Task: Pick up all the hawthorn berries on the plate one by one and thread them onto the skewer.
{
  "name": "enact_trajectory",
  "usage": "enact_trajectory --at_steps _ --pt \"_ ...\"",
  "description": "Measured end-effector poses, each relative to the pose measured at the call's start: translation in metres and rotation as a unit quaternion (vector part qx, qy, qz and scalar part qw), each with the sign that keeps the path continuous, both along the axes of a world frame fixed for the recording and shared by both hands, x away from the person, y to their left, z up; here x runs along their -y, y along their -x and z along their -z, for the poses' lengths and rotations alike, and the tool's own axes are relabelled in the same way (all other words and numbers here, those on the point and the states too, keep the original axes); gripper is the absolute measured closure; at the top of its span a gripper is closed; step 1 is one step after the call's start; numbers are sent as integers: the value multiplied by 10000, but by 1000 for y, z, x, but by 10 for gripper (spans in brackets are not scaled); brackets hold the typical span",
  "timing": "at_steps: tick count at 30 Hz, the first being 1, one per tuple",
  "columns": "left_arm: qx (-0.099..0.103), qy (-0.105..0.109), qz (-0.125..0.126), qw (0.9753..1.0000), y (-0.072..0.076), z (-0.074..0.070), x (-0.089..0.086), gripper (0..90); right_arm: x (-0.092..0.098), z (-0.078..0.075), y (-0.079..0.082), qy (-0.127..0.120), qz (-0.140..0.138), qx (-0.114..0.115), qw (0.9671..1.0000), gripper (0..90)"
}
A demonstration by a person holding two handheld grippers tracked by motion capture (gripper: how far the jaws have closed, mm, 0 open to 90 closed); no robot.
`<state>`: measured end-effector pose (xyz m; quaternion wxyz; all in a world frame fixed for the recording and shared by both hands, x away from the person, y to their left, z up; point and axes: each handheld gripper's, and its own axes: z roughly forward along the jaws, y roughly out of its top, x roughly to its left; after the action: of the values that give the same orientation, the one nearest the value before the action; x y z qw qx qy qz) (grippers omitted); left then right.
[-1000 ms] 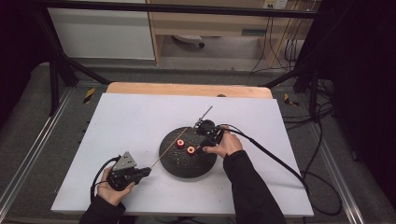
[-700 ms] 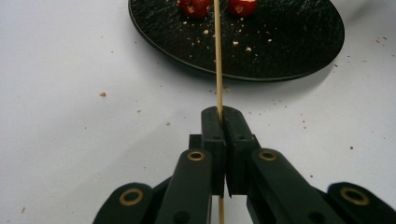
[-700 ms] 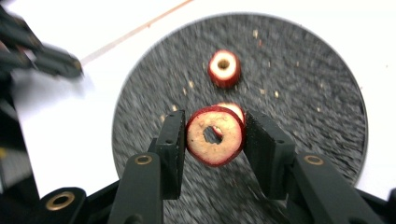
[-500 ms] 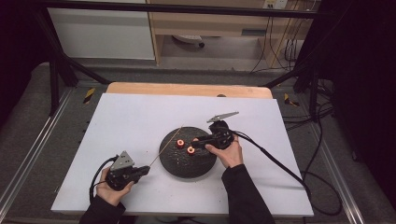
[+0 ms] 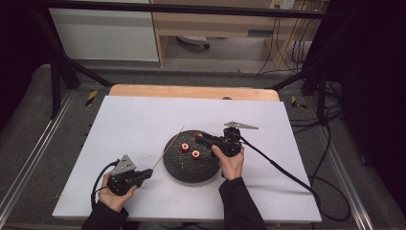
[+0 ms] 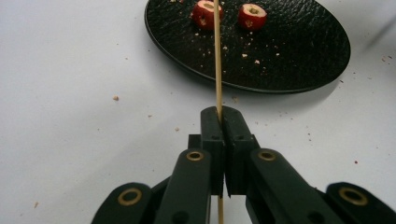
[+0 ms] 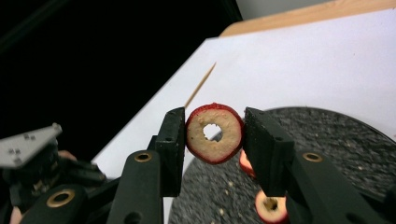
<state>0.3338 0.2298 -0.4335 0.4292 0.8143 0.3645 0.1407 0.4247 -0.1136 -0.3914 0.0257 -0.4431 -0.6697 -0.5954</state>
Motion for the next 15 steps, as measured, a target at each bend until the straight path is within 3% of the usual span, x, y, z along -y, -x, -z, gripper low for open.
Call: enact_trajectory --at_steps 8,15 --pt "25 48 -53 10000 1 0 0 879 -6 5 3 -561 455 255 9971 601" --pt "58 114 -94 9999 2 0 1 879 -11 8 4 -1000 884 353 9904 601"
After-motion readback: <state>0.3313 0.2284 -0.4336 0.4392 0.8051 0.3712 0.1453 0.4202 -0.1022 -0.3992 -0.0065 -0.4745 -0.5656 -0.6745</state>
